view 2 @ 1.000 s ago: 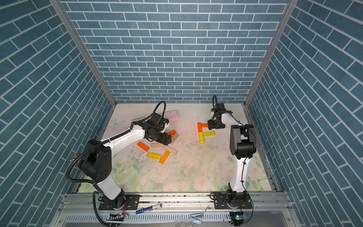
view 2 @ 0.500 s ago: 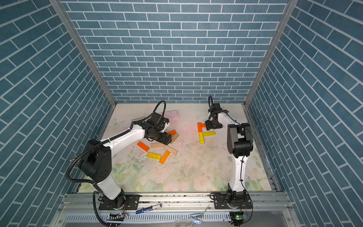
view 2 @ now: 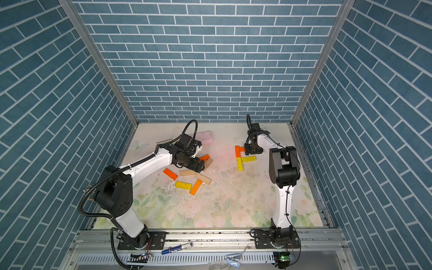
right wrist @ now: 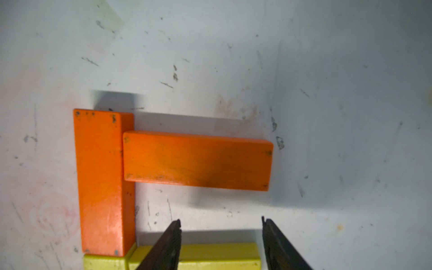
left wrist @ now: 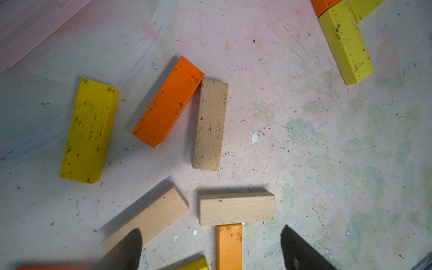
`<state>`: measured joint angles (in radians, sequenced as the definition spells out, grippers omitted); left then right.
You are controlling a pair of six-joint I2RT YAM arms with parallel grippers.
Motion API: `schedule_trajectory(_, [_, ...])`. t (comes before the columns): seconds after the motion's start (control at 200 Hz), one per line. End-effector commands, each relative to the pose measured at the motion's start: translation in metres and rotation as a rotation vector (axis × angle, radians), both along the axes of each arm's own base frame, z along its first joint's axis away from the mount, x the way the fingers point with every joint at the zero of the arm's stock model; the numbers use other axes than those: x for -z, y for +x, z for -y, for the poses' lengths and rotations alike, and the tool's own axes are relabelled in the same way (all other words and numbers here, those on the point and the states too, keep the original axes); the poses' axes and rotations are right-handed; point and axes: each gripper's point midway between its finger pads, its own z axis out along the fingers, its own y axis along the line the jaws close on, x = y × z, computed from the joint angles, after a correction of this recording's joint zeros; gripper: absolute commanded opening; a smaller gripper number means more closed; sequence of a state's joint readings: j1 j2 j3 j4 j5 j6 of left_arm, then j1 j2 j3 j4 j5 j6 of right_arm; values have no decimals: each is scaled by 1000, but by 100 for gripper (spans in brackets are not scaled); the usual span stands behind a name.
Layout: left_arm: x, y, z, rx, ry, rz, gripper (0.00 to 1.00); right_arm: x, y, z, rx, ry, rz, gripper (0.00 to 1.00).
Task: Assemble the number 6 with building blocks
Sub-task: Adjust the building block at the center of the board.
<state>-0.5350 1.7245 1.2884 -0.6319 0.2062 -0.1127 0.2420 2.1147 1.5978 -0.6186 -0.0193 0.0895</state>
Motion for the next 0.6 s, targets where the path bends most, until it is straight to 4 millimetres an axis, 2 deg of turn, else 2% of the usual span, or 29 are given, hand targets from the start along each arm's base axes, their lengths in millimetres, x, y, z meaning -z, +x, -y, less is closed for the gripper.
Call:
schedule_trajectory(0.0, [-12, 3, 1, -3, -18, 20, 93, -13, -6, -4, 44, 1, 0, 57])
schedule_trajectory(0.595, [-14, 2, 2, -1, -26, 22, 93, 4, 4, -11, 81, 6, -31, 55])
